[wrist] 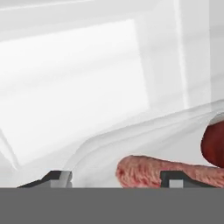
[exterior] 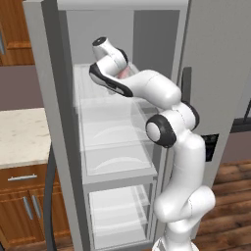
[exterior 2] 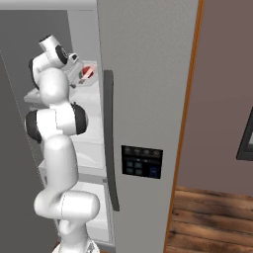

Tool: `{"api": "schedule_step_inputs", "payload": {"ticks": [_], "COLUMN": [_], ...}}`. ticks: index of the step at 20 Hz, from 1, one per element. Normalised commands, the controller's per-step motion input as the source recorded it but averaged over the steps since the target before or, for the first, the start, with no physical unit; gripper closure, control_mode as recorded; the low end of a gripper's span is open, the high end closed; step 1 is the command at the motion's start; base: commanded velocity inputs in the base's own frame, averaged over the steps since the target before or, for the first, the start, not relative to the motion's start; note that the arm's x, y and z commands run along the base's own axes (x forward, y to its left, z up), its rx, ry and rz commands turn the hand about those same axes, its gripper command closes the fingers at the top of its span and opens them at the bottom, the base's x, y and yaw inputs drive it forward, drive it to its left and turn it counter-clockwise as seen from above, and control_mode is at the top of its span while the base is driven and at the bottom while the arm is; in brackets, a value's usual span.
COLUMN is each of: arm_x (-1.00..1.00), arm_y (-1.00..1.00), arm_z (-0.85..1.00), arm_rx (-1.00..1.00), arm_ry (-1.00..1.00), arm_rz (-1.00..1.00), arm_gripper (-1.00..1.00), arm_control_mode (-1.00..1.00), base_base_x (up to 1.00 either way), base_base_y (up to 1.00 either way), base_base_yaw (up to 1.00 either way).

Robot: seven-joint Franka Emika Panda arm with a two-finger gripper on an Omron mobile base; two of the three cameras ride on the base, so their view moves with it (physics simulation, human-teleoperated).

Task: Place the tupperware containing the steak and bell pepper meal in the microwave. Close the microwave door and press the start button to reheat the meal.

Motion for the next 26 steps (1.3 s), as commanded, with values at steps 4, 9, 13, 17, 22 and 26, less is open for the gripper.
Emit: {"api": "schedule_step_inputs", "payload": {"ticks": [4,9,13,17,22,26], "arm_x": [0.00,-0.07,-0.33,-0.49,-0.59,-0.63], "arm_y": [0.00,0.00,0.00,0.00,0.00,0.00], "arm_z": [-0.51,-0.24,0.00,0.19,0.31,0.00], "arm_rx": [-0.01,0.00,0.00,0.00,0.00,0.13], "arm_ry": [0.09,0.00,-0.04,-0.10,-0.09,-0.01], "arm_rz": [0.14,0.12,0.07,0.03,0.03,0.00], "arm_gripper": [1.00,1.00,1.00,1.00,1.00,1.00], "arm_control_mode": [-1.00,-1.00,-1.00,-1.00,-1.00,-1.00], "base_base_x": [0.00,0.00,0.00,0.00,0.00,0.00], "base_base_y": [0.00,0.00,0.00,0.00,0.00,0.00], "base_base_yaw": [0.00,0.00,0.00,0.00,0.00,0.00]}}
